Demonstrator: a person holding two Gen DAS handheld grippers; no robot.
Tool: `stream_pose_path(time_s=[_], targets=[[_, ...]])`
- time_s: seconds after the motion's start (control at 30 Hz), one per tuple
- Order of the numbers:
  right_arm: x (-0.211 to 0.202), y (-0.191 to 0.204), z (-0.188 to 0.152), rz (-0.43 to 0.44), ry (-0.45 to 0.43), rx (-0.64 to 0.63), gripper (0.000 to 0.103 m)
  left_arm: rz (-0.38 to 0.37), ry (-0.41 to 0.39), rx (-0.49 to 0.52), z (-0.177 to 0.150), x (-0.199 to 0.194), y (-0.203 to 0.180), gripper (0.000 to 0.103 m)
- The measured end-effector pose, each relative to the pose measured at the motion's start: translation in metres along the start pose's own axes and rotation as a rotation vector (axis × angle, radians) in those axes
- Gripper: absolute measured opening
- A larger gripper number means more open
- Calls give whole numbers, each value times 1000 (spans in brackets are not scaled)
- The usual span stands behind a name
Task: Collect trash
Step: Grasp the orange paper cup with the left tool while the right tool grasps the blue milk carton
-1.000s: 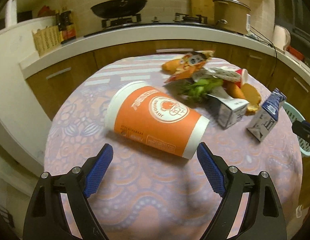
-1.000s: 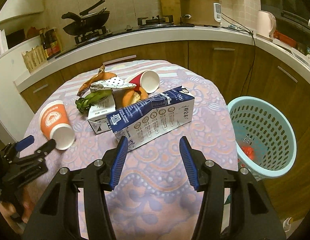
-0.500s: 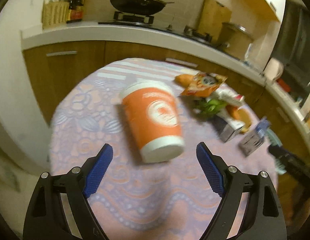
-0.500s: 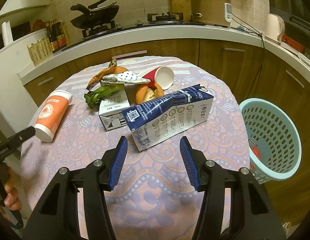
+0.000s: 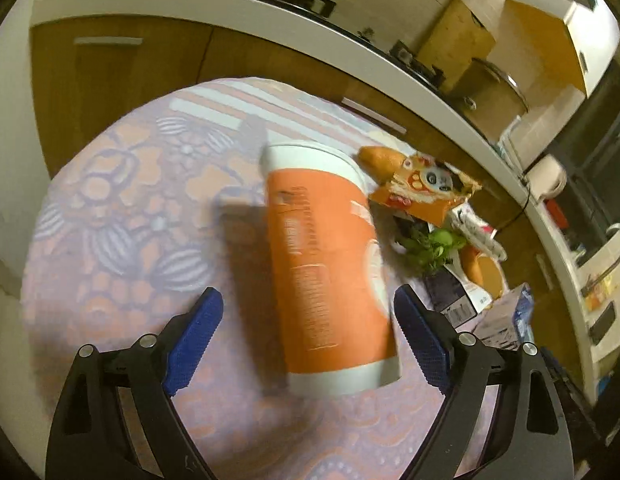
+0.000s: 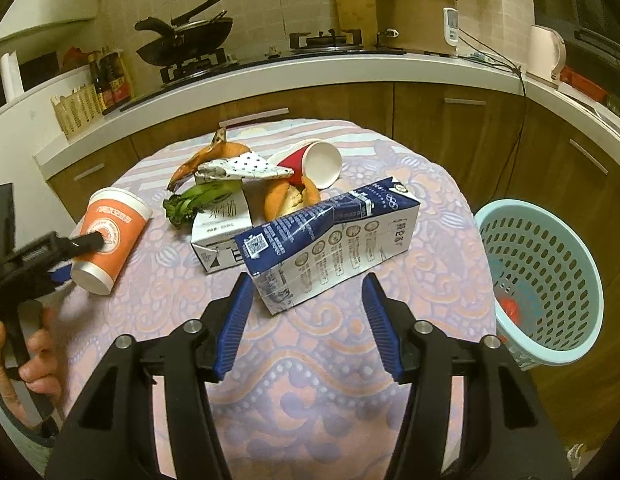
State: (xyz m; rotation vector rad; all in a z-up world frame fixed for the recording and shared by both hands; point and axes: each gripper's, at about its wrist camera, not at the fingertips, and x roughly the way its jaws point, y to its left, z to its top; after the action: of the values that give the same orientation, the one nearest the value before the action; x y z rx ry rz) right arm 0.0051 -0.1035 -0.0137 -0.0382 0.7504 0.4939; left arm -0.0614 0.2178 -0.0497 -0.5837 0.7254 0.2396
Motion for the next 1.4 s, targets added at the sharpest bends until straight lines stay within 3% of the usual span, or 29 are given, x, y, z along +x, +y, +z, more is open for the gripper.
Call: stream_pose_path(time_s=[0.07,0.13,0.17,0.47,0.83,1.07,1.17,1.4], targets=[[-1,0,0,0,-9,5,61,-19,10,23,0,6,-10,78],[0,3,0,7,-10,9,62,-17,27,40,-2,14,-17,64],[2,5,0,6,-8,5,64,-8,23,54,-3,15,-20,63],[31,18,2,-71,26,-26,65,-2,-21,108,-10,9,-30,62],[6,-34,-5,-170,30,46,65,-26,-35,106,-15,-1,-27,62],[6,-22,-9,-93,48,54,68,-27,-43,118,-16,-5,-28,62],[17,-12,-2,-118,49,70,74,-23,-49,126,-16,-6,-31,62],[49,-25,18,-163,74,203,74,0,-81,196,-18,-15,-48,62]])
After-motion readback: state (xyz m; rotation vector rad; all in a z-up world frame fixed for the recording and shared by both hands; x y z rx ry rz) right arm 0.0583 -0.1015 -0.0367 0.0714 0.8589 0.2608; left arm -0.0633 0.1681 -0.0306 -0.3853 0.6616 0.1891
